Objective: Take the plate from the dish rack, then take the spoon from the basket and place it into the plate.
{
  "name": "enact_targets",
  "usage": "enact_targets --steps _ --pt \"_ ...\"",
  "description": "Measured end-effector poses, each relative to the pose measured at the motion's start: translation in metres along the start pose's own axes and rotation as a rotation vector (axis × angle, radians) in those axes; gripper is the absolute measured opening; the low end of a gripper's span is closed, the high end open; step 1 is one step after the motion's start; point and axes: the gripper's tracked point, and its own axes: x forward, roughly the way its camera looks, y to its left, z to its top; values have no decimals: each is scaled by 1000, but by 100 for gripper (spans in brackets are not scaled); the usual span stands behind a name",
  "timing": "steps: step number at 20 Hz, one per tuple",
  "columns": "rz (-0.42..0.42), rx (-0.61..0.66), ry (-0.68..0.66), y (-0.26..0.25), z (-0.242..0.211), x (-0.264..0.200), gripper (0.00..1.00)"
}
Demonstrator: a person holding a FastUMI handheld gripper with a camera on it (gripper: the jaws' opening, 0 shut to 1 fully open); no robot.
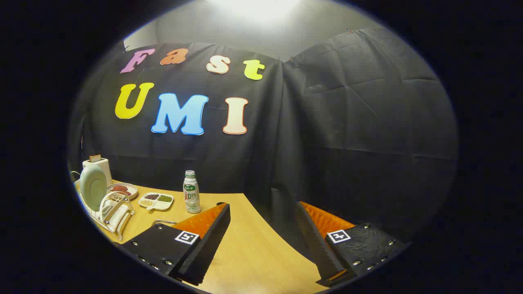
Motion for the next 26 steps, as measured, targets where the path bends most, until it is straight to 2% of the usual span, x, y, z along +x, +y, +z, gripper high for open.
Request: enact_targets --steps 4,8,11,15,19,26 --pt "93 19 36 74 22 -50 98" --pt "272 56 53 177 41 -86 99" --pt "414 107 77 255 46 -100 99" --pt "540 126 129 341 41 -102 99" --pt "580 133 187 403 28 -86 99" --pt "537 133 293 456 -10 -38 99"
